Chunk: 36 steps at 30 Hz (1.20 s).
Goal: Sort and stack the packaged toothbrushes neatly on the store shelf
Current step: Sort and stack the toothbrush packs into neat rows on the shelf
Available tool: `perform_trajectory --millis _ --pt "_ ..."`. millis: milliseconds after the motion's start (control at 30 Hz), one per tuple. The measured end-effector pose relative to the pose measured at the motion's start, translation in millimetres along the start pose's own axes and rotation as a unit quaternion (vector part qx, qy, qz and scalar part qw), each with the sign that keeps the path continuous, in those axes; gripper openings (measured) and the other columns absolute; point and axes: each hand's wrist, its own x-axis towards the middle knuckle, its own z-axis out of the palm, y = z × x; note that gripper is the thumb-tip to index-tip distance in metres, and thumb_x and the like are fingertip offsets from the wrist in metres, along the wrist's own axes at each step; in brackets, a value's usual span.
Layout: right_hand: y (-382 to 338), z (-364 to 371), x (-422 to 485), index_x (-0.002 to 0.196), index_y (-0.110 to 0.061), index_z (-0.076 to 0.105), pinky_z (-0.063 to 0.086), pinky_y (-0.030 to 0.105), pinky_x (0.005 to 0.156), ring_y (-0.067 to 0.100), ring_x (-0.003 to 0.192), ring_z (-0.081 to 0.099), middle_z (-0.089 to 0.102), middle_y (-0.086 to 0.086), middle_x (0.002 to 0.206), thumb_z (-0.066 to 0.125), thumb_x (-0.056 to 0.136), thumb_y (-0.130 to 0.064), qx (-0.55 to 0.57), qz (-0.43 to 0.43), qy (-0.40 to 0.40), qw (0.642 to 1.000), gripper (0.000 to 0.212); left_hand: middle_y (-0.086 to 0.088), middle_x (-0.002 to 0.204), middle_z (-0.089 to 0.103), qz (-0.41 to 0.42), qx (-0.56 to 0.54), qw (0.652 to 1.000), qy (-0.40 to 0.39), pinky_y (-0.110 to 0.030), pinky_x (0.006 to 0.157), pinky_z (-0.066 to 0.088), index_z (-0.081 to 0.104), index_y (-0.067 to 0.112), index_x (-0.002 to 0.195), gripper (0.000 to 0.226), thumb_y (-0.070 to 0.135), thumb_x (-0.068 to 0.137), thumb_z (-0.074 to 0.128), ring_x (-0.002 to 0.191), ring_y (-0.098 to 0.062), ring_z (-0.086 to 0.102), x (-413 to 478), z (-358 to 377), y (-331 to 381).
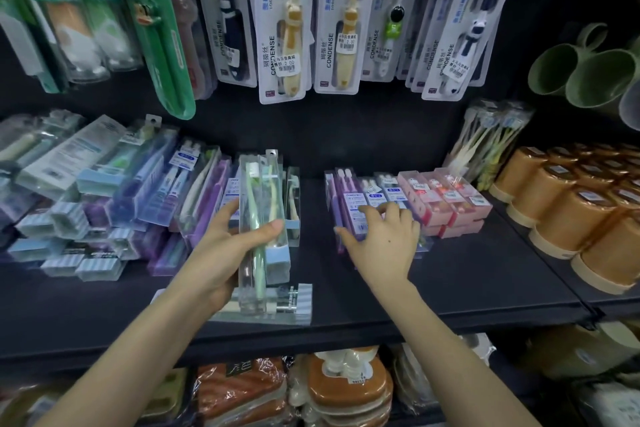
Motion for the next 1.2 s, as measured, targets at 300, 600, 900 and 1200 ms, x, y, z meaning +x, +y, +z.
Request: perform_trajectory --millis 300,600,900,1200 --pt "-24 1 -22 0.058 -0.005 0.066 0.047 0.037 0.060 0.030 0.065 0.056 0.056 0.011 0.066 0.092 0.055 -0.026 -0.056 -0.078 -0.026 0.995 0.033 -0.005 0.136 0.053 0.004 0.012 1.000 -0.011 -0.049 0.109 0.035 0.034 0.032 0.142 0.126 0.053 0.029 0.084 0.124 -0.025 0.051 8 -1 -2" --pt "-19 1 -40 0.096 -0.020 0.072 0.033 0.024 0.053 0.021 0.080 0.066 0.071 0.001 0.081 0.061 0.087 -0.034 0.148 0.117 -0.105 0.976 0.020 0.008 0.100 0.073 0.014 0.010 1.000 -0.024 -0.033 0.092 0.046 0.039 0.030 0.137 0.111 0.044 0.036 0.082 0.093 -0.008 0.068 11 -4 -2" --pt "-3 -2 -33 0.075 -0.013 0.072 0.040 0.027 0.050 0.028 0.066 0.062 0.065 0.006 0.071 0.078 0.073 -0.045 -0.012 0.004 0.043 0.999 0.034 0.009 0.112 0.057 0.016 0.011 0.999 -0.033 -0.028 0.092 0.037 0.030 0.030 0.146 0.123 0.047 0.034 0.080 0.095 -0.002 0.054 6 0 -1" --pt "6 3 21 0.124 -0.022 0.060 0.043 0.031 0.079 0.027 0.106 0.054 0.058 0.009 0.117 0.059 0.085 -0.057 -0.097 -0.016 -0.127 0.987 0.052 -0.008 0.141 0.047 0.004 0.023 0.999 -0.045 -0.049 0.110 0.034 0.034 0.033 0.143 0.127 0.054 0.029 0.084 0.126 -0.026 0.049 8 4 -3"
